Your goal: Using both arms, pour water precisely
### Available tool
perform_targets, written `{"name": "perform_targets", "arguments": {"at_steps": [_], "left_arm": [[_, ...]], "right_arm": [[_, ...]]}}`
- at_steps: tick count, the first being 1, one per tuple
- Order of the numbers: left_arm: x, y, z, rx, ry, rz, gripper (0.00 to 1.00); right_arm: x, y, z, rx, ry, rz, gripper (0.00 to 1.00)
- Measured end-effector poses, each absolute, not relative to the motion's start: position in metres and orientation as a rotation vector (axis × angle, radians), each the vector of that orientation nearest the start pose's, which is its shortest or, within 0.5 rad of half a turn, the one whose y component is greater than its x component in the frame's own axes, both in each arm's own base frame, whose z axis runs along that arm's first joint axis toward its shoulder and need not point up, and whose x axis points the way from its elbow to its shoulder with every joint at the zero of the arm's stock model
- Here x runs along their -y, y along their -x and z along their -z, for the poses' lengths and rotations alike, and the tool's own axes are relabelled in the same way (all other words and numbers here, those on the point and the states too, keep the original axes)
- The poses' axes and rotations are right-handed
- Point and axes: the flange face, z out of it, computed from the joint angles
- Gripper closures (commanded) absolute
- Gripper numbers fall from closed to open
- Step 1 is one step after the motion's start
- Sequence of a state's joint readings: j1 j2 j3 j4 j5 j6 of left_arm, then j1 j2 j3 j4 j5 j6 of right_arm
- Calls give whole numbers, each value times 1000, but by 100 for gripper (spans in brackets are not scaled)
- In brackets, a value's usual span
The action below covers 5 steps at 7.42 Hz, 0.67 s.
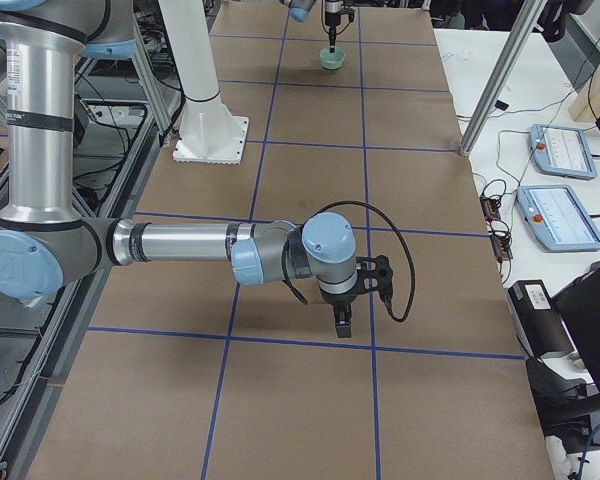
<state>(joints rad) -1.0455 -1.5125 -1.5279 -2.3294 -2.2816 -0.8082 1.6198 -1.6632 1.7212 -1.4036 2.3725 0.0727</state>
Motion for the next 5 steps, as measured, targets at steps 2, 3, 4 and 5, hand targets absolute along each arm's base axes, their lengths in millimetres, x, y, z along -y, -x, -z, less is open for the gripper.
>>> {"name": "perform_targets", "arguments": {"at_steps": [2,3,4,5], "left_arm": [[467,-178,-615,-947,-80,41,0],[472,-168,-607,-962,-84,55,0],[477,-162,-599,-970,-81,64,0],[483,-163,-583,-968,-71,72,0]], "right_arm": [[458,-84,-611,801,-197,-27,1],[454,-84,-616,801,-188,-29,1],[449,-84,-624,801,-172,-33,1],[445,-83,-629,800,-147,-38,1]]}}
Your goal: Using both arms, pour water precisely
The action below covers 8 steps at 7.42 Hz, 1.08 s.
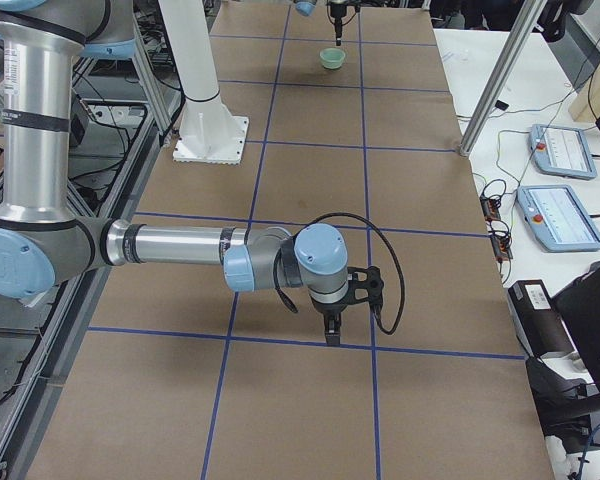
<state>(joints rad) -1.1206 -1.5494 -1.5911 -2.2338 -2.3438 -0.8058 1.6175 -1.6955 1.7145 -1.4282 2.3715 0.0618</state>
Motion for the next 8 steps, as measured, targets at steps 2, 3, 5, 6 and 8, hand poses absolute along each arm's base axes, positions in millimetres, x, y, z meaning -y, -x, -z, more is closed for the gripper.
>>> {"name": "perform_targets", "arguments": {"at_steps": [2,3,5,6,8], "left_arm": [[500,-159,-541,-916,-63,38,0],[515,-142,-520,-856,-68,1,0],[554,-85,-489,-728,-72,-97,0],[567,-44,-490,-698,-74,-134,0],[575,27,-527,-760,-59,-146,0]], "right_arm": [[442,-77,-636,793,-104,-21,1],[441,-76,-639,788,-90,-10,1],[437,-77,-644,784,-68,15,1],[435,-82,-646,783,-62,19,1],[440,-87,-636,785,-47,5,1]]}}
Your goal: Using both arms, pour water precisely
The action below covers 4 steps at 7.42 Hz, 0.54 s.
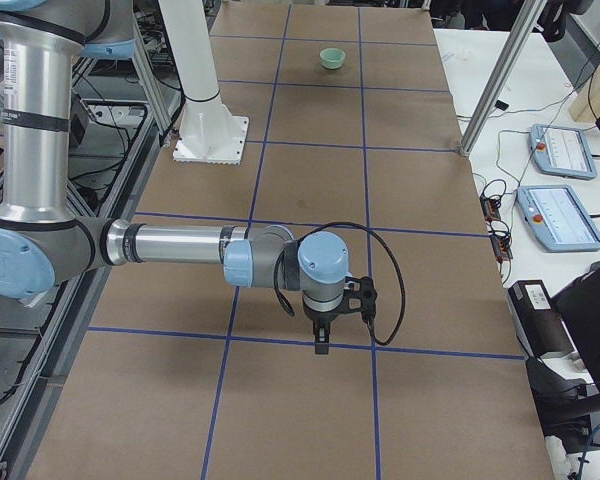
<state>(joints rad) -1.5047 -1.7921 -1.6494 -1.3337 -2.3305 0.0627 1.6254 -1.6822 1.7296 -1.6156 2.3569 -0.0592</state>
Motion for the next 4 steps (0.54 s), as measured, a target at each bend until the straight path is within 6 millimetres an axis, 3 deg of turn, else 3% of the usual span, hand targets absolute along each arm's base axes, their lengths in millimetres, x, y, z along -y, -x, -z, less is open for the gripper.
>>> {"name": "perform_targets", "arguments": {"at_steps": [2,4], "left_arm": [[556,57,-587,-829,-22,-135,0],[529,69,-619,-838,-51,-125,0]], "right_arm": [[451,-89,-609,776,-16,-15,1],[456,-90,-598,764,-44,-4,1]]}}
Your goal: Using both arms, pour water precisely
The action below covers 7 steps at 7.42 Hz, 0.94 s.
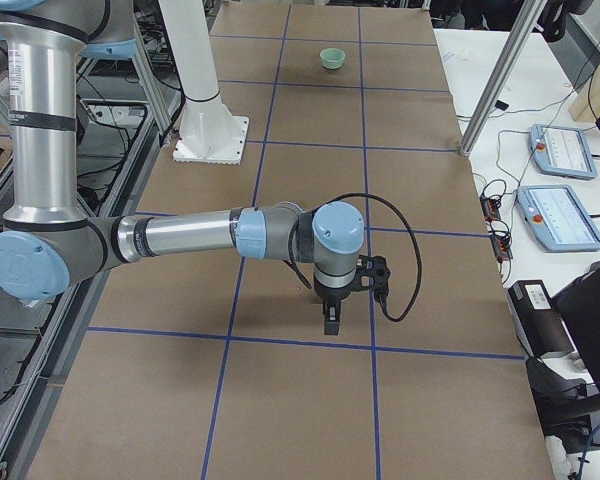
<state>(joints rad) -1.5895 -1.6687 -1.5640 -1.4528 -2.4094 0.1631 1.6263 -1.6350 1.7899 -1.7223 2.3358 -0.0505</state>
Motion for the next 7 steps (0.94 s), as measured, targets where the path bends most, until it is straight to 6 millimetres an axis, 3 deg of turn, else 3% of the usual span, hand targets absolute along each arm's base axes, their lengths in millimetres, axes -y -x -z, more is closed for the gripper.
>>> {"name": "perform_targets", "arguments": {"at_steps": [3,7], "left_arm": [[502,71,-642,-823,-121,-153,0],[507,60,-629,-774,-113,-83,0]], "right_arm": [[454,-90,-613,761,-30,-11,1],[446,-88,-626,761,7,-51,1]]}}
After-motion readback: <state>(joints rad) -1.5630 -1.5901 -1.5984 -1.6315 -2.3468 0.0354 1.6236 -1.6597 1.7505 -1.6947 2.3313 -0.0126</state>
